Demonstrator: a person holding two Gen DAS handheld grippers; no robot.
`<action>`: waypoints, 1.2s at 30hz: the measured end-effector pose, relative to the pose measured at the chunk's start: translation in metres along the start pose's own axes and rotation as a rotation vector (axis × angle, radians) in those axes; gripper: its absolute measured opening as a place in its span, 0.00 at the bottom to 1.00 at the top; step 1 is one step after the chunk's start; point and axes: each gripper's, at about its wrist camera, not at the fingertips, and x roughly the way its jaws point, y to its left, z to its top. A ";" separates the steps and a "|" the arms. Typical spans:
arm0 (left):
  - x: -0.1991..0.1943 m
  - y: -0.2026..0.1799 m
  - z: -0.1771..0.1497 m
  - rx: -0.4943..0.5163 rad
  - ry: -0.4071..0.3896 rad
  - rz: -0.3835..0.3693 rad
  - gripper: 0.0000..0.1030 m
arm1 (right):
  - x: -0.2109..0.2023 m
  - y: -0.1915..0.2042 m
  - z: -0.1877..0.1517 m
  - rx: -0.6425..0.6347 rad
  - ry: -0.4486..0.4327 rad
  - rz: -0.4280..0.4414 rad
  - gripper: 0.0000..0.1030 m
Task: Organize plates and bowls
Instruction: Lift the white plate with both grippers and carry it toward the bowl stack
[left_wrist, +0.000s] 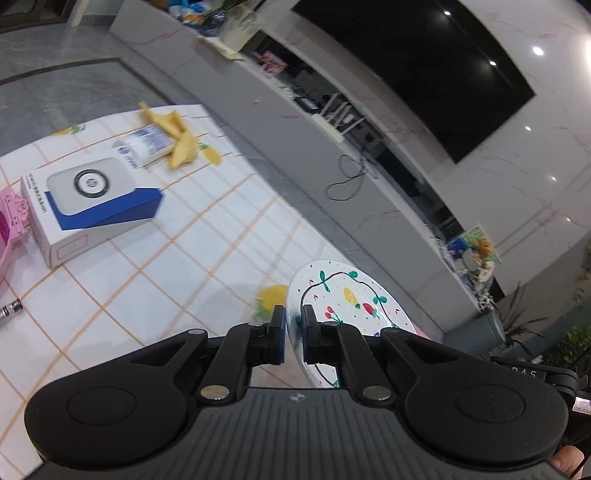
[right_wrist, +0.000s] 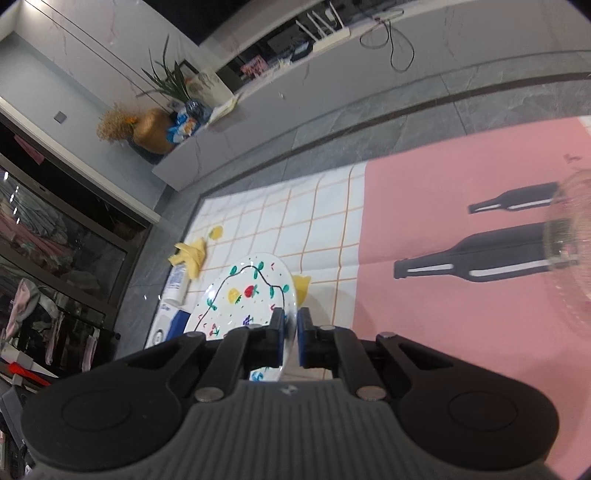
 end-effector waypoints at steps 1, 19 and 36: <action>-0.004 -0.006 -0.002 0.009 0.001 -0.008 0.08 | -0.010 0.000 -0.002 0.003 -0.010 0.001 0.05; -0.079 -0.134 -0.089 0.190 0.056 -0.182 0.08 | -0.211 -0.054 -0.065 0.065 -0.205 0.008 0.05; -0.061 -0.211 -0.251 0.322 0.258 -0.179 0.09 | -0.333 -0.213 -0.170 0.275 -0.270 -0.088 0.06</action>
